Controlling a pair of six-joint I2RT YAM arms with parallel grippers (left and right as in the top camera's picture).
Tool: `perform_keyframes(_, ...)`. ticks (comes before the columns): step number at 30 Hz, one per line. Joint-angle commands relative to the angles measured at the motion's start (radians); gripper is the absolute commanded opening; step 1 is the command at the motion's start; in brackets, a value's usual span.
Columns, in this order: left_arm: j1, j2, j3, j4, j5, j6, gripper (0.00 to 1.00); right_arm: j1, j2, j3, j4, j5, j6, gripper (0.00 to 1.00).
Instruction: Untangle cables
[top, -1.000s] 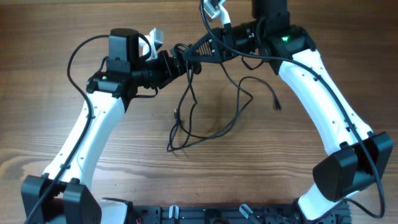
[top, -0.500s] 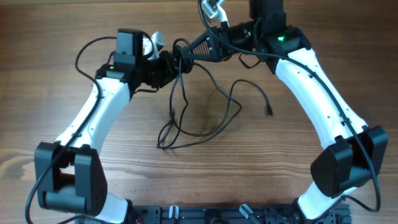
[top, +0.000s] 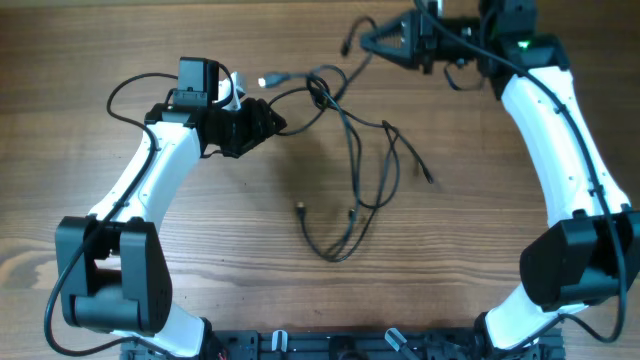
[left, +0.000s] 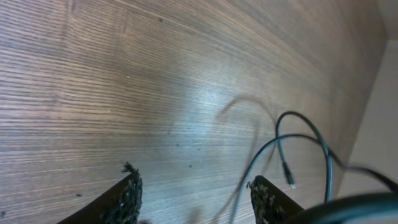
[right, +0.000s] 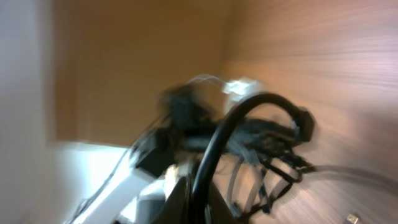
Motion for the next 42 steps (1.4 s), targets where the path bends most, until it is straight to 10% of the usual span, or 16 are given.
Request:
perform_keyframes(1,0.013,-0.005,-0.016,-0.010,-0.048,0.054,0.57,0.021,-0.045,0.017,-0.194,0.347,-0.295,0.05)
perform_keyframes(9,0.013,-0.196,-0.016,-0.044,-0.022,0.098,0.55,0.102,-0.045,0.017,-0.438,0.673,-0.337,0.05)
perform_keyframes(13,0.013,-0.314,-0.016,-0.140,-0.023,0.098,0.18,0.172,-0.045,0.017,-0.504,0.681,-0.408,0.06)
perform_keyframes(18,0.016,-0.335,-0.016,-0.237,-0.024,0.097,0.18,0.223,-0.045,0.017,-0.526,0.662,-0.433,0.06)
perform_keyframes(20,0.029,-0.335,-0.016,-0.235,-0.027,0.097,0.21,0.225,-0.045,0.017,-0.526,0.655,-0.433,0.38)
perform_keyframes(22,0.047,-0.335,-0.016,-0.223,-0.027,0.098,0.51,0.224,-0.045,0.018,-0.521,0.655,-0.433,0.84)
perform_keyframes(24,0.064,-0.336,-0.016,-0.198,-0.027,0.124,0.65,0.204,-0.045,0.031,-0.507,0.600,-0.441,0.98)
perform_keyframes(31,0.008,-0.401,-0.008,-0.126,-0.023,0.176,0.65,0.124,-0.045,0.093,-0.446,0.013,-0.728,1.00)
perform_keyframes(36,-0.127,-0.476,0.000,-0.023,-0.006,0.089,0.65,0.063,-0.045,0.093,-0.444,0.520,-0.447,1.00)
perform_keyframes(42,-0.421,-0.292,0.143,-0.046,-0.272,0.028,0.67,-0.093,-0.046,0.093,-0.444,0.529,-0.402,1.00)
